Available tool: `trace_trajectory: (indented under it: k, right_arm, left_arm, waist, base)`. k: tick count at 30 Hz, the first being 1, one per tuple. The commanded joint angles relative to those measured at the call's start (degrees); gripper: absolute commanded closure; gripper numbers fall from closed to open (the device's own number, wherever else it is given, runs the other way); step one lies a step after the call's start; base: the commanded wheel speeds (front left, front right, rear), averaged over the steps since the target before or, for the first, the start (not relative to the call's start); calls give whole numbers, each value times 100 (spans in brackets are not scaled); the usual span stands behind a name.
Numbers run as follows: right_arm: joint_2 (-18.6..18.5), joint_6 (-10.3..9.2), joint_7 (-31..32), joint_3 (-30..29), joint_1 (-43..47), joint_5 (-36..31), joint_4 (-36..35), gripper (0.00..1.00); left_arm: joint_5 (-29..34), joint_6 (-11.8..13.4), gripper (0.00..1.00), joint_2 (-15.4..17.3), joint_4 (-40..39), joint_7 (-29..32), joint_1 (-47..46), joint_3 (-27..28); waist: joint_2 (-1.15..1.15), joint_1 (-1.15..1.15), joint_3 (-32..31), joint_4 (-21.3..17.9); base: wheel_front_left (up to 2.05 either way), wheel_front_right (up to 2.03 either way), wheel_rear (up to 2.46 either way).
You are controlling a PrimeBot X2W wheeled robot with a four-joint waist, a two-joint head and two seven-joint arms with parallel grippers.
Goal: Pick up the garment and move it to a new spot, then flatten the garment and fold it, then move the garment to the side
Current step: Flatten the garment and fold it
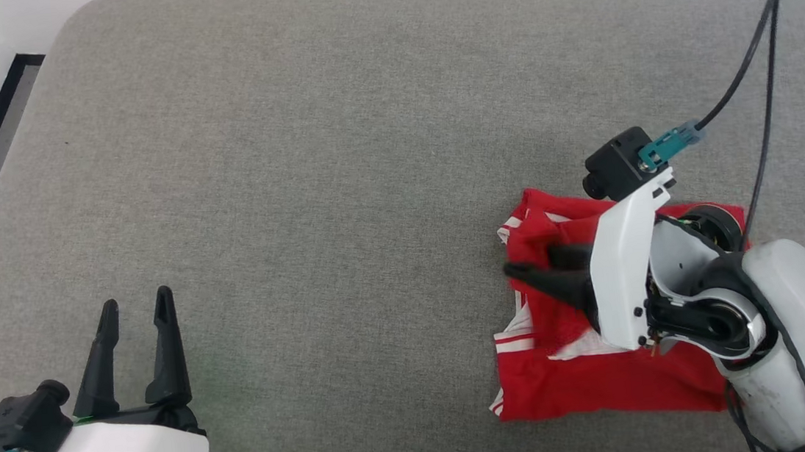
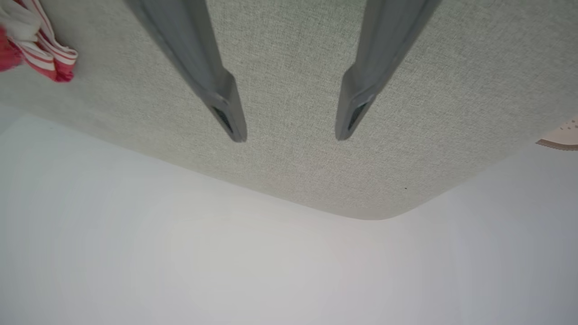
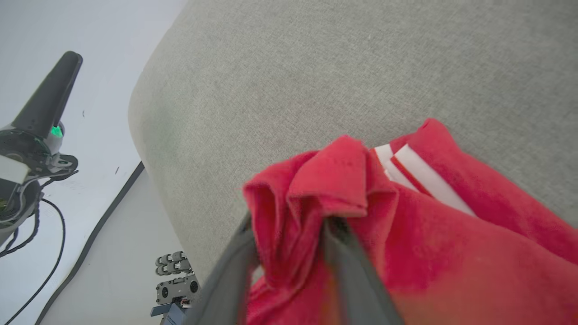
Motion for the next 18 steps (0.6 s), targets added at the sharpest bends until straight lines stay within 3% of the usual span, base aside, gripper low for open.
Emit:
trace_trajectory:
  k: [1, 8, 18]
  right_arm:
    - [-67, 0, -70, 60, -43, 59, 20, 0]
    - [-565, 0, -524, -119, 39, 107, -360, 0]
    - [-1049, 0, -1809, -934, 776, -257, -726, 0]
  left_arm:
    - [-55, -21, 0, 3, -15, -25, -71, 35]
    - [-28, -21, 0, 56, -133, -25, 107, 254]
    - [71, -21, 0, 162, -306, -25, 356, 599]
  waist:
    - [0, 0, -12, -32]
    - [0, 0, -108, -339]
    - [0, 0, -297, -970]
  base:
    - [0, 0, 0]
    - [0, 0, 0]
    - [0, 0, 0]
